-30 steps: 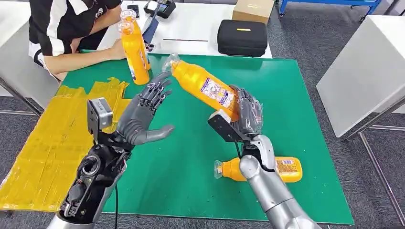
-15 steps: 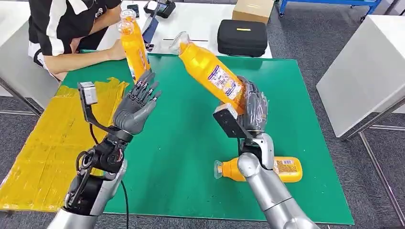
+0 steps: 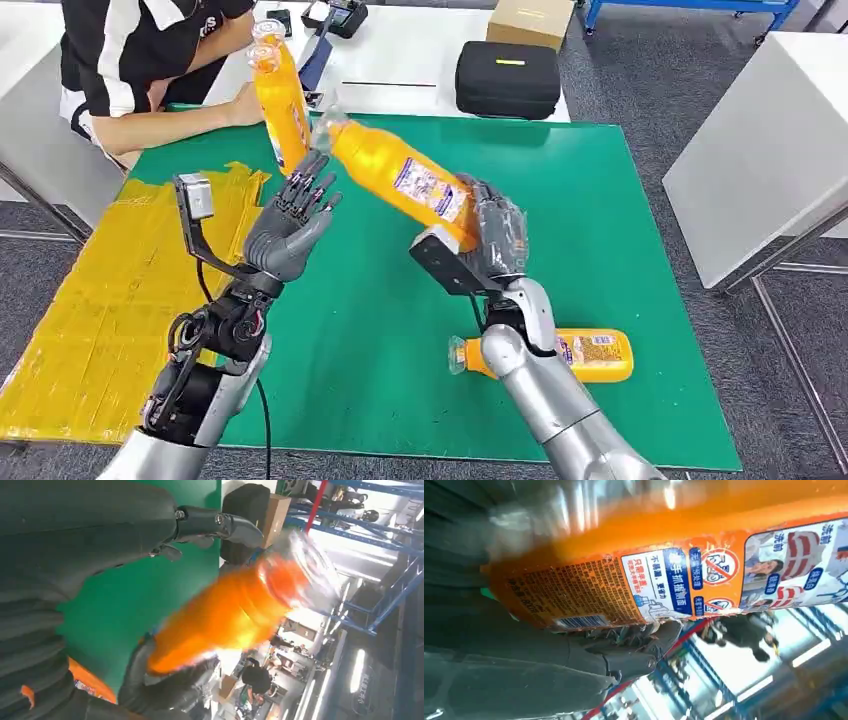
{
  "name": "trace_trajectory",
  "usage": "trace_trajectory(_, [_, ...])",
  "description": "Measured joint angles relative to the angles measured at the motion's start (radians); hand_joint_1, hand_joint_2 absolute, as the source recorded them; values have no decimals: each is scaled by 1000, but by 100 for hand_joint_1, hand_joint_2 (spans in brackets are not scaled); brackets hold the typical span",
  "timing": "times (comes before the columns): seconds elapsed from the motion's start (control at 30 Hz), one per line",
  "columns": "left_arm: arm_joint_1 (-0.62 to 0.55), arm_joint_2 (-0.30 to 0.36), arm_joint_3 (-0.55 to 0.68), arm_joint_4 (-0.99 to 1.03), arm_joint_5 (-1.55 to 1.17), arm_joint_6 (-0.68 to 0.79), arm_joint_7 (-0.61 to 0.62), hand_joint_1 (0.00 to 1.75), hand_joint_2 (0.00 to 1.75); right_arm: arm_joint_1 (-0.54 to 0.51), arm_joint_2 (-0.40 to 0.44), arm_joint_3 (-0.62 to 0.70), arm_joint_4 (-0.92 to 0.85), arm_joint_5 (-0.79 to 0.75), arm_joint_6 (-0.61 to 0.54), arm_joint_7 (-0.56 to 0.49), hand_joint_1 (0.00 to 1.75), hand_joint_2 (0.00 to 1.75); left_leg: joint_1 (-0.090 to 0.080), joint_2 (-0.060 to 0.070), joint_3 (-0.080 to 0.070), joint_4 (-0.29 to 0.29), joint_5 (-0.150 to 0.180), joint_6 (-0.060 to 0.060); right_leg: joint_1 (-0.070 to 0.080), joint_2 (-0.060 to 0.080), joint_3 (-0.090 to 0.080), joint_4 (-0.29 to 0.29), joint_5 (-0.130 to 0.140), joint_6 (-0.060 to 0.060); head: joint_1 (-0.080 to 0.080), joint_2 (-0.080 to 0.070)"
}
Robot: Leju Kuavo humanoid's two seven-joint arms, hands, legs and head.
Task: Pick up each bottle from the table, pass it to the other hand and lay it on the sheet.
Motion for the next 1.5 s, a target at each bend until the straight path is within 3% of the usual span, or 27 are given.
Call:
trace_trajectory(0.27, [-3,-1,0,12,-5,0,-4,0,175,-31,29,61,65,33,44,-3,175,175,0,0,0,0,0,0,0,0,0,0,0,0,0,0])
trace_trajectory(0.47, [-6,-2,0,19,-4,3,-4,0,175,-38,49,111,87,70,-33,-14,175,175,0,0,0,0,0,0,0,0,-1,0,0,0,0,0])
trace_trajectory(0.77, [-14,-2,1,56,14,-1,-11,0,175,-39,56,164,104,91,-54,-42,175,175,0,0,0,0,0,0,0,0,-1,0,0,0,0,0])
trace_trajectory(0.83, [-20,-2,1,68,15,-2,-12,0,175,-41,56,176,111,73,-17,-56,175,175,0,0,0,0,0,0,0,0,-1,0,0,0,0,0])
trace_trajectory(1.07, [-22,-2,3,106,23,10,-21,0,175,-55,58,180,119,-121,278,-137,175,175,0,1,0,0,0,0,0,0,-1,0,0,0,0,0])
trace_trajectory(1.1, [-22,-2,3,109,23,24,-23,28,175,-57,56,180,119,-140,313,-140,175,175,0,1,0,0,0,0,0,0,-1,0,0,0,0,0])
trace_trajectory(1.13, [-22,-2,3,113,23,41,-24,175,175,-57,54,180,119,-153,338,-143,175,175,0,1,0,0,0,0,0,0,-1,0,0,0,0,0])
trace_trajectory(1.33, [-21,-11,15,130,63,144,-33,175,175,-68,38,190,118,-229,464,-150,175,175,0,1,-1,0,0,0,0,0,-1,0,0,0,0,0])
trace_trajectory(1.5, [-20,-18,20,132,95,213,-59,175,175,-80,26,212,119,-259,475,-146,175,175,0,1,-1,0,0,0,0,0,-1,0,0,0,0,0])
